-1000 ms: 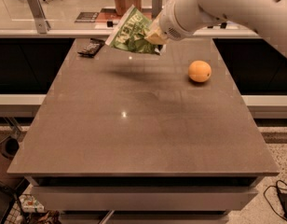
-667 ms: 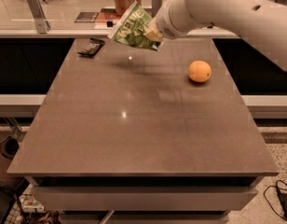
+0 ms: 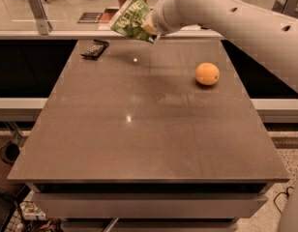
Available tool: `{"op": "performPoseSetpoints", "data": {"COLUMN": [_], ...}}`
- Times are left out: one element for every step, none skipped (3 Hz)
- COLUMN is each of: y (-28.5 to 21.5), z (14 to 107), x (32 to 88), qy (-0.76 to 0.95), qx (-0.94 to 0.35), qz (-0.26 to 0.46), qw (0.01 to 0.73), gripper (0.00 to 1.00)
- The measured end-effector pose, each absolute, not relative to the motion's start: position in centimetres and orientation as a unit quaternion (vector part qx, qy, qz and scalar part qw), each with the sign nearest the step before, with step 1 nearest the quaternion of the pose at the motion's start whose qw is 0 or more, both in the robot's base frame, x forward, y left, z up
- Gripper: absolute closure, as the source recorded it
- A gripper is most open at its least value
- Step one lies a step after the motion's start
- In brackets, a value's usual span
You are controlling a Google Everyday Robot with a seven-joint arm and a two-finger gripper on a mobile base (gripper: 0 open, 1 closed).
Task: Move green jalapeno chip bag near rxbar chocolate
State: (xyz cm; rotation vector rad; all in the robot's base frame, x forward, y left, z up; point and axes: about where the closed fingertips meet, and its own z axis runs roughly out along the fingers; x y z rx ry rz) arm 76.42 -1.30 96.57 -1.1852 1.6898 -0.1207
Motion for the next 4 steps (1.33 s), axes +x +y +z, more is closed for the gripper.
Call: {"op": "performPoseSetpoints", "data": {"y": [-0.08, 0.04, 0.19, 0.34], "z": [95.84, 95.78, 95.71, 95.63], "x": [78.0, 77.96, 77.95, 77.93], "qy": [0.704, 0.704, 0.704, 0.703], "qx": [-0.488, -0.489, -0.49, -0.491], "qz": [-0.041, -0.041, -0.04, -0.04], "qw": [0.514, 0.513, 0.513, 0.512], "gripper": [1.0, 0.82, 0.59, 0.36]}}
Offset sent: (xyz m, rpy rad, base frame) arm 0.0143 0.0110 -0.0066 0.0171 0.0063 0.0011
